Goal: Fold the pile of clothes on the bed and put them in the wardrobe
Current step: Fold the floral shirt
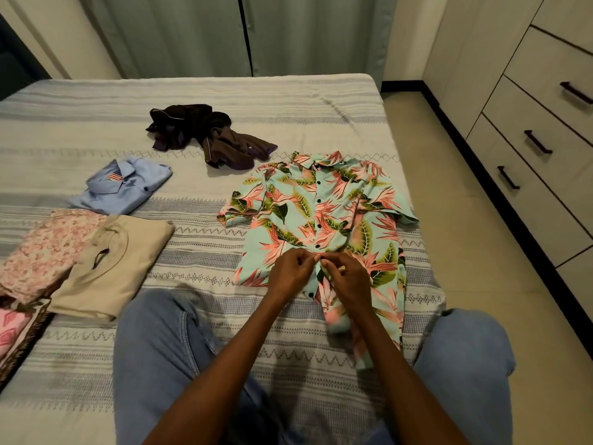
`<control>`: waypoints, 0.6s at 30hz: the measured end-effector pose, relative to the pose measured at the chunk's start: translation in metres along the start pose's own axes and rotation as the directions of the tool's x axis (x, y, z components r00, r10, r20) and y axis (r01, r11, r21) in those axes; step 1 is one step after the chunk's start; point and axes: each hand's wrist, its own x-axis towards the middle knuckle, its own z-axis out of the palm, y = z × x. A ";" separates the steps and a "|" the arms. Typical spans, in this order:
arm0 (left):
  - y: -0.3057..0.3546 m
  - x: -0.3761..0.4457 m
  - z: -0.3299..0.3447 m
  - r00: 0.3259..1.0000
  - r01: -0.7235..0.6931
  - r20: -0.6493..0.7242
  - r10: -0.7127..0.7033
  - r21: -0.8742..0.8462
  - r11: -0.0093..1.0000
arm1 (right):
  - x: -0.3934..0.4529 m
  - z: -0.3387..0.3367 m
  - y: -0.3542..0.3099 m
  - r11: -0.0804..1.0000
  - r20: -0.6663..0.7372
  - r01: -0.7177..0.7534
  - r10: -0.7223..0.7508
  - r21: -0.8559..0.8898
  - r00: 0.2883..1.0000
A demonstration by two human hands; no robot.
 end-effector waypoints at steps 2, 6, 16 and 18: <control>0.005 0.003 0.004 0.999 -0.015 -0.049 0.019 0.084 0.996 | 0.003 0.001 -0.001 0.997 0.002 -0.071 0.071 0.011 0.997; 0.006 0.020 0.009 0.999 -0.032 -0.045 0.030 -0.025 0.999 | -0.003 -0.001 -0.003 0.983 -0.007 -0.084 0.084 -0.161 0.996; 0.006 0.084 0.012 0.997 -0.071 -0.028 0.068 -0.123 0.990 | -0.004 0.008 0.020 0.676 0.118 -0.059 0.214 -0.734 0.970; 0.002 0.089 0.013 0.996 -0.093 0.002 0.093 -0.086 0.992 | 0.004 0.011 0.020 0.649 0.123 -0.055 0.225 -0.759 0.966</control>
